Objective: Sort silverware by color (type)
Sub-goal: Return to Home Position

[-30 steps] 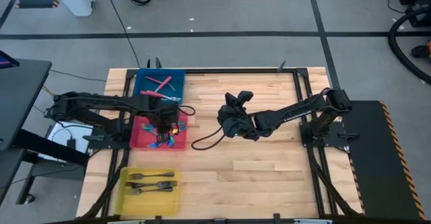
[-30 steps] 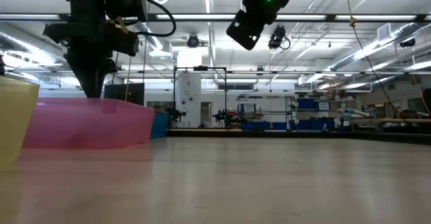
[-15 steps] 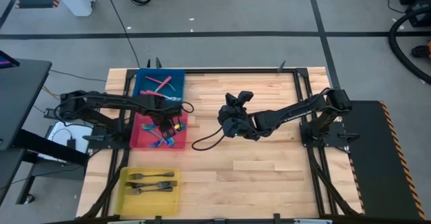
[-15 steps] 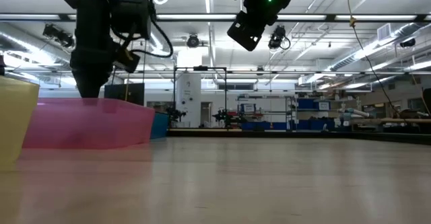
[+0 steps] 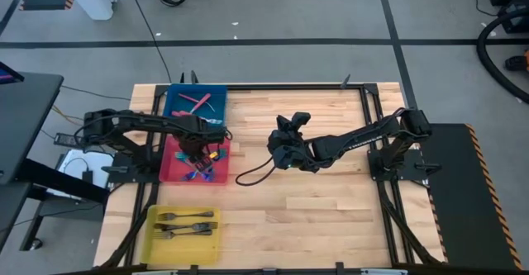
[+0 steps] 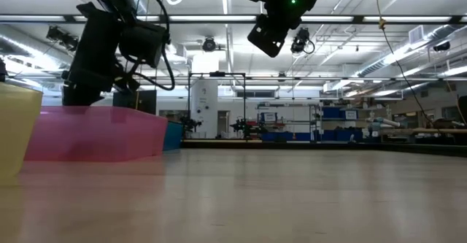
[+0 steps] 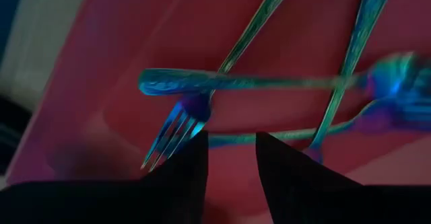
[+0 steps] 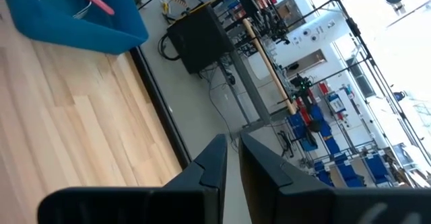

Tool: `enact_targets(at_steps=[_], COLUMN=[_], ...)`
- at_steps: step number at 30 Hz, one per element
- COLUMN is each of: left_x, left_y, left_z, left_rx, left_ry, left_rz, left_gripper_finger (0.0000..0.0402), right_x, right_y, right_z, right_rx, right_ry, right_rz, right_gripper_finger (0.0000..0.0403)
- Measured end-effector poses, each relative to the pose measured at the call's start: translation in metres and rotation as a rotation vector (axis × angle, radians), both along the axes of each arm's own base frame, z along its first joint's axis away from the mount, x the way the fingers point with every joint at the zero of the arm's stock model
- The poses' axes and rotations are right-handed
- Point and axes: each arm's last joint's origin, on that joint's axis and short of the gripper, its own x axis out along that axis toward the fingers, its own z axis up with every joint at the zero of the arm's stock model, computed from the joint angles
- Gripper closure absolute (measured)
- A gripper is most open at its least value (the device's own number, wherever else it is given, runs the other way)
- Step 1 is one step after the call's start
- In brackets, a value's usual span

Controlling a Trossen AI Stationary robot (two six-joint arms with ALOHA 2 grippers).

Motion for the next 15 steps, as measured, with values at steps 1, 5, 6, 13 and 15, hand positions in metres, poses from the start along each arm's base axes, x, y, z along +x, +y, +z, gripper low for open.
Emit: enact_targets(at_steps=[1, 5, 6, 13, 15], left_x=[0.0, 0.002, 0.003, 0.017, 0.021], left_y=[0.0, 0.0, -0.001, -0.012, -0.018], left_z=[0.0, 0.003, 0.003, 0.029, 0.04], left_rx=[-0.001, 0.005, 0.005, 0.035, 0.061], left_ry=[0.002, -0.03, -0.035, -0.171, -0.261], left_rz=[-0.005, -0.015, -0.032, -0.133, -0.193], left_gripper_finger=[0.0276, 0.0276, 0.0276, 0.0276, 0.0276], right_x=[0.0, 0.0, 0.0, 0.0, -0.003], right_y=[0.0, 0.0, 0.0, 0.001, 0.004], right_z=[0.0, 0.0, 0.0, 0.003, 0.008], right_rx=[0.001, 0.006, 0.008, -0.017, -0.013], right_ry=[0.001, 0.001, 0.002, -0.023, -0.048], right_rz=[0.002, 0.006, 0.008, -0.021, -0.016], right_gripper_finger=[0.0355, 0.0355, 0.0355, 0.0355, 0.0355])
